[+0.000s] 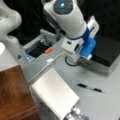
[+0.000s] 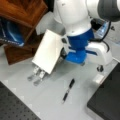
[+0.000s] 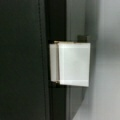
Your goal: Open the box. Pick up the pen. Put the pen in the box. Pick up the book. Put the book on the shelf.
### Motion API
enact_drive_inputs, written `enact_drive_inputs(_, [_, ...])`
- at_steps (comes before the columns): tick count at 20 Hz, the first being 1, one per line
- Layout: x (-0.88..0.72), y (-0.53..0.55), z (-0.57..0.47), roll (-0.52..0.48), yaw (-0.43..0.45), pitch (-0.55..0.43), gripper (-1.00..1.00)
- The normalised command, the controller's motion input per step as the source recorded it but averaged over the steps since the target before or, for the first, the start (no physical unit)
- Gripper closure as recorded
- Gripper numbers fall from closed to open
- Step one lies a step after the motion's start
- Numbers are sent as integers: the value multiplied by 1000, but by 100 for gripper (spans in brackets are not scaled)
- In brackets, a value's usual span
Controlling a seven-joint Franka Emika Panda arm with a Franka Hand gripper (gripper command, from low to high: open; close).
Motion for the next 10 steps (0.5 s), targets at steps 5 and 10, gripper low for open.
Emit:
enact_drive_inputs(5, [79,-130,-230,375,88,21,-100])
enact_drive_inputs(10, [29,-38,-186,302,-15,34,-100])
